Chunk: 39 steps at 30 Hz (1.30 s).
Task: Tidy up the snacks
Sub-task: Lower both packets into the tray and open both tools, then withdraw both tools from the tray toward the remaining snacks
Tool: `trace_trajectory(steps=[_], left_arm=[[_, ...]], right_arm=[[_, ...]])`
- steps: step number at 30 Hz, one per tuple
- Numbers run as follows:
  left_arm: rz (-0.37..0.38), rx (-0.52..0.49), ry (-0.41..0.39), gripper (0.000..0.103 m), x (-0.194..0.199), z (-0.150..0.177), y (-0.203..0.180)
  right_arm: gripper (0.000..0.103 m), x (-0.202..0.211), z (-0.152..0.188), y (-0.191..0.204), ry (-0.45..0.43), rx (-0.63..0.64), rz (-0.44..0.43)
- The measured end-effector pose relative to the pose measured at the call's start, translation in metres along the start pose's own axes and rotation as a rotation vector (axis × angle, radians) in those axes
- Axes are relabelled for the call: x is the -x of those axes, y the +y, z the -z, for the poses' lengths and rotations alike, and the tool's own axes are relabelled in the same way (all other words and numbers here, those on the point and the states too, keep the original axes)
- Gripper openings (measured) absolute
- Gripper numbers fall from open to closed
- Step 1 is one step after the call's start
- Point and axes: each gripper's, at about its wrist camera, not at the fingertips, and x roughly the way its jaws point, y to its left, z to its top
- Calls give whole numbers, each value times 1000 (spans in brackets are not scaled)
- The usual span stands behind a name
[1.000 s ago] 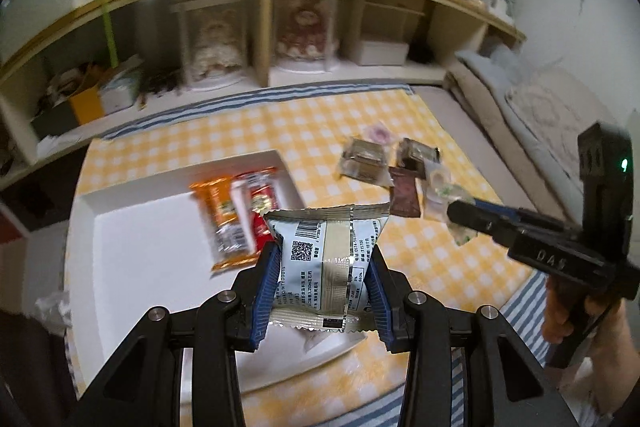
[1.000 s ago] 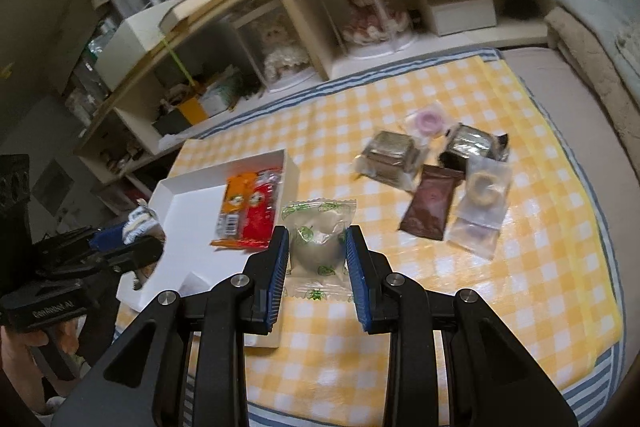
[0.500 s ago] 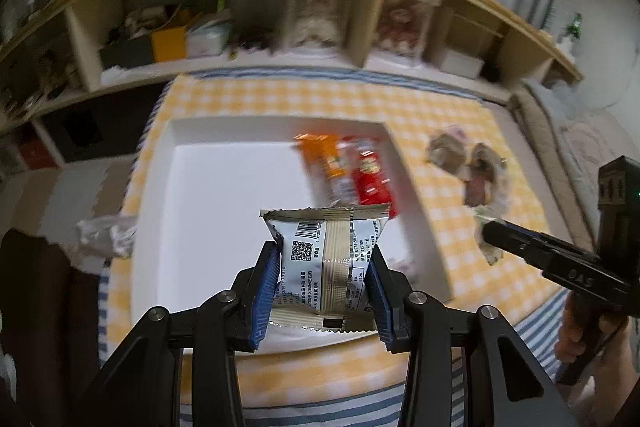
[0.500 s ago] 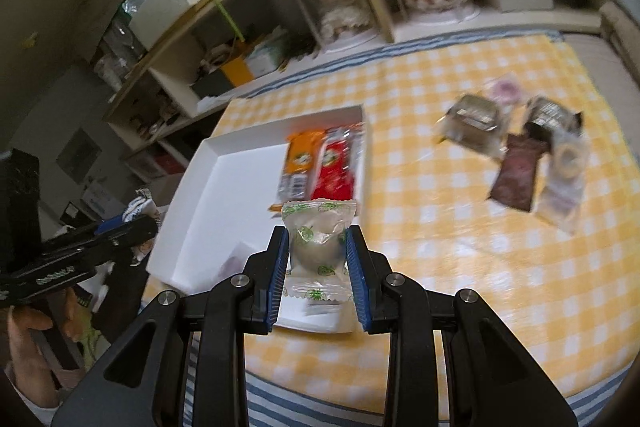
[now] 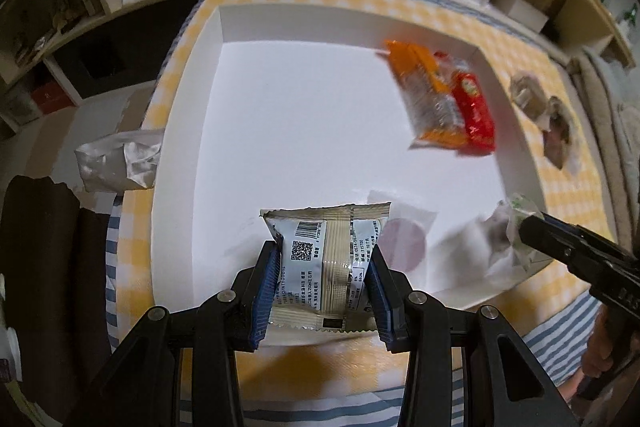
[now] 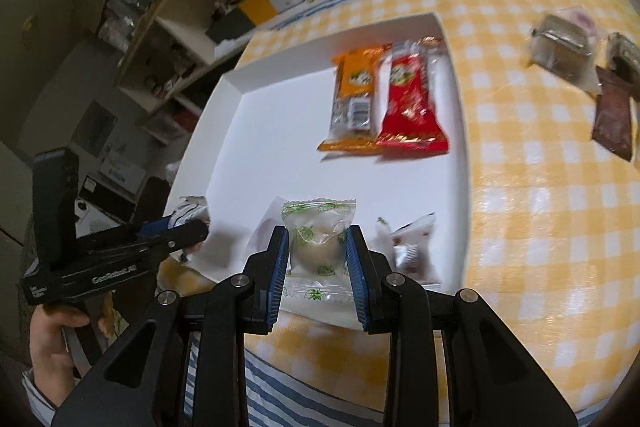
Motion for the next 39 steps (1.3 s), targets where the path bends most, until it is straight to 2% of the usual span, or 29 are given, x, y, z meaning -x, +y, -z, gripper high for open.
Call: trace_trajectory(steps=[8, 10, 12, 14, 16, 17, 19, 21, 26, 39], left_arm=[[-3, 10, 33, 44, -25, -4, 2], [-20, 27, 41, 50, -29, -6, 4], [-26, 38, 43, 64, -30, -4, 6], [-25, 46, 46, 69, -31, -2, 7], [-26, 49, 49, 72, -30, -1, 8], [-27, 51, 50, 74, -30, 0, 8], [-25, 54, 49, 80, -29, 1, 9], [-23, 58, 43, 88, -26, 2, 10], [-23, 61, 24, 102, -18, 5, 11], [-30, 22, 5, 103, 6, 16, 0]], right_arm=[[31, -17, 3, 0, 25, 10, -8], [32, -22, 3, -1, 29, 8, -10], [33, -25, 3, -1, 40, 17, -4], [48, -25, 3, 0, 51, 31, 13], [69, -24, 3, 1, 49, 38, 26], [73, -23, 4, 2, 49, 45, 33], [90, -21, 4, 4, 56, 56, 47], [103, -18, 5, 5, 65, 66, 63], [103, -13, 10, 9, 71, 100, 109], [103, -1, 17, 15, 57, 127, 158]])
